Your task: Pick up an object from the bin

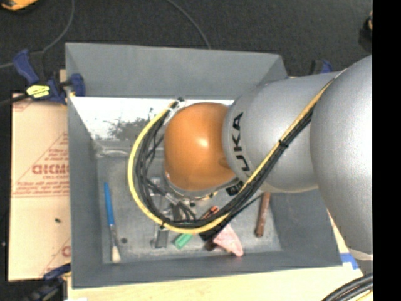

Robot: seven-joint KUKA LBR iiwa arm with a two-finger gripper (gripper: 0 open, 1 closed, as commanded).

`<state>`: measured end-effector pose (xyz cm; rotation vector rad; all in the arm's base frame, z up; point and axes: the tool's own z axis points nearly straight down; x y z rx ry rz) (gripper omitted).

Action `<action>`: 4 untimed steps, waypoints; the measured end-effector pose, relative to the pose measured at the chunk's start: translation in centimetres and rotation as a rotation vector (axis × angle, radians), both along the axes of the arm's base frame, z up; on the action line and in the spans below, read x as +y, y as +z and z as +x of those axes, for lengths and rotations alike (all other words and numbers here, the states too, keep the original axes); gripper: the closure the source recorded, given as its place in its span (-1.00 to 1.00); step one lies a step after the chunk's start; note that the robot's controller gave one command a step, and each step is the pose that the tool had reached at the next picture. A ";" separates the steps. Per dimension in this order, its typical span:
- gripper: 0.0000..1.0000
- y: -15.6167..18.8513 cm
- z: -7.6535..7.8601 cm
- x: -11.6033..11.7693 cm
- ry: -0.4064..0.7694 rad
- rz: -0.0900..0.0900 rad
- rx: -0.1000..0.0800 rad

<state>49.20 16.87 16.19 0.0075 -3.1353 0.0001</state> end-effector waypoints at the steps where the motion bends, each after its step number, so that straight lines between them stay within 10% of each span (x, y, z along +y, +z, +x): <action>1: -1.00 0.4 0.2 -0.1 -0.006 0.002 -0.008; 2: -1.00 -9.3 -0.1 -7.9 0.234 0.001 -0.002; 3: -1.00 -3.8 0.0 -10.7 0.105 0.003 -0.012; 4: -1.00 -6.2 0.9 -15.8 0.339 0.001 -0.002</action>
Offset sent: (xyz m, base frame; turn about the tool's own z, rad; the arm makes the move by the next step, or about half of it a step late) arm -0.0024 -0.0766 -0.0919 -0.2380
